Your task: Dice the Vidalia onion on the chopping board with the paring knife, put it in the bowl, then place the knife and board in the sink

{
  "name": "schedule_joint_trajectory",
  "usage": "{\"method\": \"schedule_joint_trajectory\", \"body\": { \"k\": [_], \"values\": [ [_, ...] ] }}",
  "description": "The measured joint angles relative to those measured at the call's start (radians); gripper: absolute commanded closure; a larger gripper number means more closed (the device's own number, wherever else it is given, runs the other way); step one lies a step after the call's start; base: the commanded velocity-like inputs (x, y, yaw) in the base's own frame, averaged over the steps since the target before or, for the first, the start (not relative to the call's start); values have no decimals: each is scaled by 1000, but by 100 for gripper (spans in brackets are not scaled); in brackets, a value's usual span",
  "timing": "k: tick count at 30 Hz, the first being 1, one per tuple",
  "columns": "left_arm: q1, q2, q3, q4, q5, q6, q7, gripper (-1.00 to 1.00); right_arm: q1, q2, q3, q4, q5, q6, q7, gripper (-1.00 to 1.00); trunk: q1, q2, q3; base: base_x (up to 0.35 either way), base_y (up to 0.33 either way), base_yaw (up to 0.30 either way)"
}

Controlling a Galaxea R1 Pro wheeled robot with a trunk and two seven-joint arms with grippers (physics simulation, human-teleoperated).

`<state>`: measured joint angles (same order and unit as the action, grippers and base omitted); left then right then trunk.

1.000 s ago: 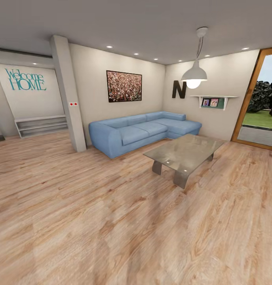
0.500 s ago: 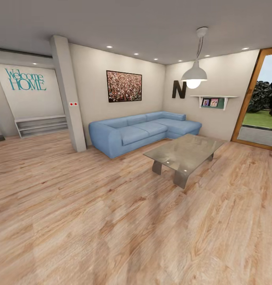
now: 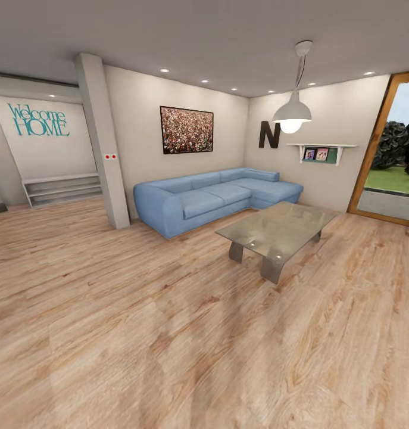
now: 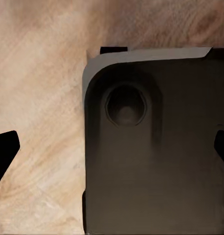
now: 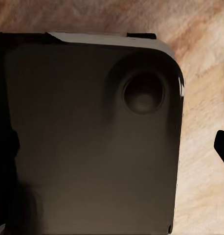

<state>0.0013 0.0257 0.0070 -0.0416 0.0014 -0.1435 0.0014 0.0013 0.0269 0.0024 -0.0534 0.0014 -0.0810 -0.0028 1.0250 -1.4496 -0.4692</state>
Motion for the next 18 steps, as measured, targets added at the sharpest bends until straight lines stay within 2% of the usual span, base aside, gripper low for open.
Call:
{"method": "schedule_joint_trajectory", "body": {
  "k": [5, 9, 18],
  "values": [
    [0, 9, 1, -3, 0, -118, 1, -100, 0, -4, 0, -8, 1, -139, -5, -100, 0, 0, 0, 0, 0, 0],
    [-1, 12, 2, -14, 1, -180, 1, -100, -1, -11, -2, -38, 1, -211, -18, -100, 0, 0, 0, 0, 0, 0],
    [-1, 13, 2, -160, 1, -204, 1, -100, -1, -14, -2, -279, 2, -229, -82, -100, 0, 0, 0, 0, 0, 0]
  ]
}}
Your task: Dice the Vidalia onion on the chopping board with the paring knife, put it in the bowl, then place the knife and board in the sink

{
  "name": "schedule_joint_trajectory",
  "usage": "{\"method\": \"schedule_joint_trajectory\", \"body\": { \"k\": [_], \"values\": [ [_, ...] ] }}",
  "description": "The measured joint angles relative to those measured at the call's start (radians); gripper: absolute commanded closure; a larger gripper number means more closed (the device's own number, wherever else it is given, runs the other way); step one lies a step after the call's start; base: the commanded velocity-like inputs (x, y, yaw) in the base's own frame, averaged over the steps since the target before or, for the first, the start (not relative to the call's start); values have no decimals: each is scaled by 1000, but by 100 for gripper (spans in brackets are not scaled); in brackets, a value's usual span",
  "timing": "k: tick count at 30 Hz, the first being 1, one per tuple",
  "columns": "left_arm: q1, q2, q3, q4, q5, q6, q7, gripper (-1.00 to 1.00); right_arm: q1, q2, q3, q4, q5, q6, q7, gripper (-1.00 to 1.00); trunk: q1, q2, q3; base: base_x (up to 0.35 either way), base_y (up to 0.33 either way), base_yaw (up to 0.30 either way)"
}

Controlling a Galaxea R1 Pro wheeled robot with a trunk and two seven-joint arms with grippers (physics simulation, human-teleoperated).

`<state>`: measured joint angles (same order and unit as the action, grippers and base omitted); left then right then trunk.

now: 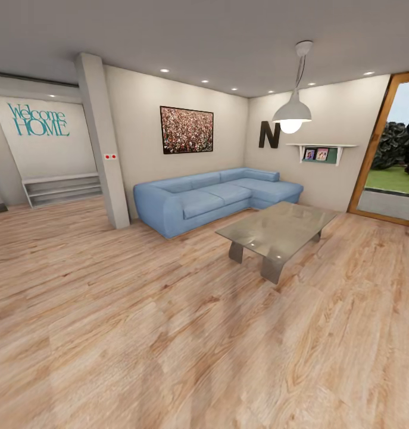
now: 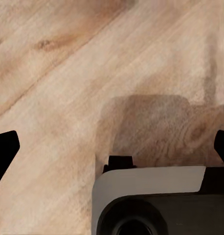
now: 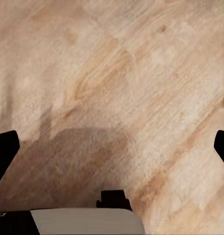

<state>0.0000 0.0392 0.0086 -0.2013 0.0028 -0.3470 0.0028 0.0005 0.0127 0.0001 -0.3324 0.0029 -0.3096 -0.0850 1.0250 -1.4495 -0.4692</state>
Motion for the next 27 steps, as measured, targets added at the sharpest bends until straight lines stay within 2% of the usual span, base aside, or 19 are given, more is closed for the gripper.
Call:
{"method": "schedule_joint_trajectory", "body": {
  "k": [6, 7, 13, 20, 27],
  "values": [
    [0, 10, 0, -85, 2, -1, 1, -100, 0, 1, -1, -144, 0, 4, -14, -100, 0, 0, 0, 0, 0, 0],
    [-1, 11, 1, -106, 2, 0, 1, -100, -1, 1, -1, -191, 0, 6, -17, -100, 0, 0, 0, 0, 0, 0],
    [-2, 10, 1, -129, 3, 0, 1, -100, -1, 1, -1, -304, 0, 37, -18, -100, 0, 0, 0, 0, 0, 0],
    [-1, 8, 0, -131, 3, 0, 1, -100, -1, 2, -1, -340, -4, 66, -15, -100, 0, 0, 0, 0, 0, 0],
    [-1, 19, 0, -122, 4, -1, 0, -100, -1, 4, -1, -332, -8, 68, -7, -100, 0, 0, 0, 0, 0, 0]
  ]
}}
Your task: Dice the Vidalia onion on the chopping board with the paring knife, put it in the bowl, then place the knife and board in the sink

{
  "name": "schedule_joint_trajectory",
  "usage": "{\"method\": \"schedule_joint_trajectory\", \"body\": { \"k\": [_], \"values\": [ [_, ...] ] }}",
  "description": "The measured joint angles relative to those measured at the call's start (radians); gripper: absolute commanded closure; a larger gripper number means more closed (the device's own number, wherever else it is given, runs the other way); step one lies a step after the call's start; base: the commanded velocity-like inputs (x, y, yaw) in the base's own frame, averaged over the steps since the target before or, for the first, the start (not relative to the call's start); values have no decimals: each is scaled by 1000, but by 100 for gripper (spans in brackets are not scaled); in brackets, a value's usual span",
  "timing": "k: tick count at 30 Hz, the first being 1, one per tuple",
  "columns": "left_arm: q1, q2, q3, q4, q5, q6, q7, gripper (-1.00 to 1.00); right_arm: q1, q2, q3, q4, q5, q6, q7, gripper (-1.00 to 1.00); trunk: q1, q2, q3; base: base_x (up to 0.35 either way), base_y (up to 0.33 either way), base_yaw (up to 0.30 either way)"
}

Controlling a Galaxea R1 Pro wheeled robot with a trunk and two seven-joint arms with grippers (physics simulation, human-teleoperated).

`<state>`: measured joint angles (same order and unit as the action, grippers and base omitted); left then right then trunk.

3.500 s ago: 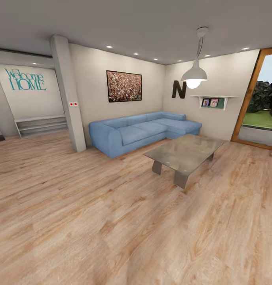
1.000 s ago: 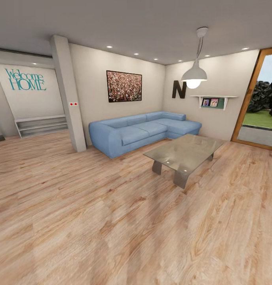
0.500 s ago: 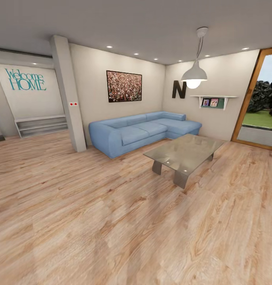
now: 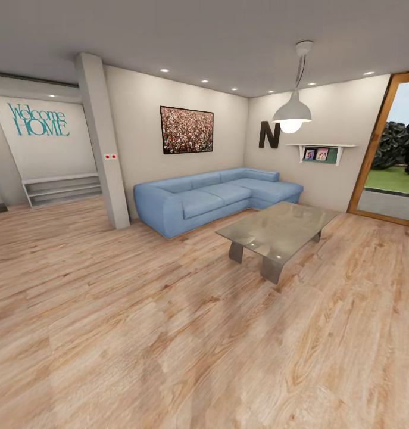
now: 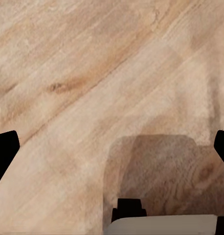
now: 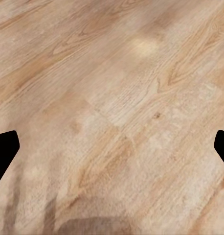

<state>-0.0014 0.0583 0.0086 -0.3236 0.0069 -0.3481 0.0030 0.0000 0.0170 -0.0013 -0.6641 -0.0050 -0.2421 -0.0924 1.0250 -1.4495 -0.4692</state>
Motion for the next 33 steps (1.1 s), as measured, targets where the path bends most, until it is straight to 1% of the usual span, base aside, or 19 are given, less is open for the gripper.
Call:
{"method": "schedule_joint_trajectory", "body": {
  "k": [4, 21, 33],
  "values": [
    [0, 3, 0, 6, 0, -1, 0, -100, 0, 0, 0, 7, 0, 1, 1, -100, 0, 0, 0, 0, 0, 0],
    [0, 2, -1, 9, 0, -1, 0, -100, 0, 2, 0, 10, 0, 1, 0, -100, 0, 0, 0, 0, 0, -8],
    [0, 2, -1, 9, 1, 0, 0, -100, 0, 1, 0, 10, -1, 1, 0, -100, 0, 0, 5, 0, 0, -209]
  ]
}}
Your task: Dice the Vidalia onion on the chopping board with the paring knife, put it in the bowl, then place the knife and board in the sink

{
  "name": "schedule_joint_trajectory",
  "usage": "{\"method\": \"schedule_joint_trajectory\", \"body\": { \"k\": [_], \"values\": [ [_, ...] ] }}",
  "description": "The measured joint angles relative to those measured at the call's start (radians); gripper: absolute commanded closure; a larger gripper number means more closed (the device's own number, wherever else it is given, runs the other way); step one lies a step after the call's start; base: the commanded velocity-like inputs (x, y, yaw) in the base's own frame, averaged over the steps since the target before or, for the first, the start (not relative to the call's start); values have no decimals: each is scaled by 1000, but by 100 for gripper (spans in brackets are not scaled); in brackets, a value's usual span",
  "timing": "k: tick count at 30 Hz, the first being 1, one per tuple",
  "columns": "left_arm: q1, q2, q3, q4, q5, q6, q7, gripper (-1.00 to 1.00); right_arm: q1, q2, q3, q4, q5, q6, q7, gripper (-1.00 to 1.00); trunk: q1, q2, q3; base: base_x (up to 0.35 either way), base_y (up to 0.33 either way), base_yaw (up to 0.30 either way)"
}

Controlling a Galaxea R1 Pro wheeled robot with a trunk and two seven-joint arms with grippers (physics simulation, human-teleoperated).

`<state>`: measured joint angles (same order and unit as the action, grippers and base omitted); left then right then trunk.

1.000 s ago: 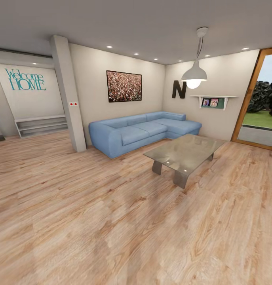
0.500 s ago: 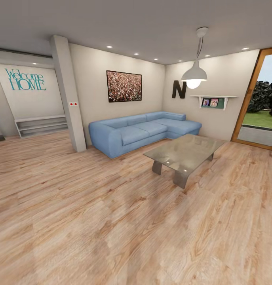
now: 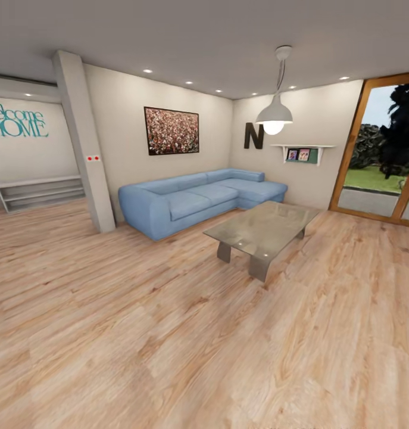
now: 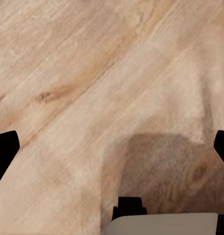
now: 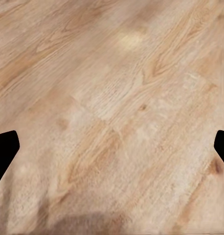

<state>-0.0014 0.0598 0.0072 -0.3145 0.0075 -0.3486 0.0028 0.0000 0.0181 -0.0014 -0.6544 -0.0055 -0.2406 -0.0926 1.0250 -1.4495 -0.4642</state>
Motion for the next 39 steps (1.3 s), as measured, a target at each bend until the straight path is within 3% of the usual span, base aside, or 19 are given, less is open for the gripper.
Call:
{"method": "schedule_joint_trajectory", "body": {
  "k": [39],
  "values": [
    [0, 0, 0, 1, 0, 0, 0, -100, 0, -2, 0, 2, 0, 0, 0, -100, 0, 0, 25, 0, 0, -259]
  ]
}}
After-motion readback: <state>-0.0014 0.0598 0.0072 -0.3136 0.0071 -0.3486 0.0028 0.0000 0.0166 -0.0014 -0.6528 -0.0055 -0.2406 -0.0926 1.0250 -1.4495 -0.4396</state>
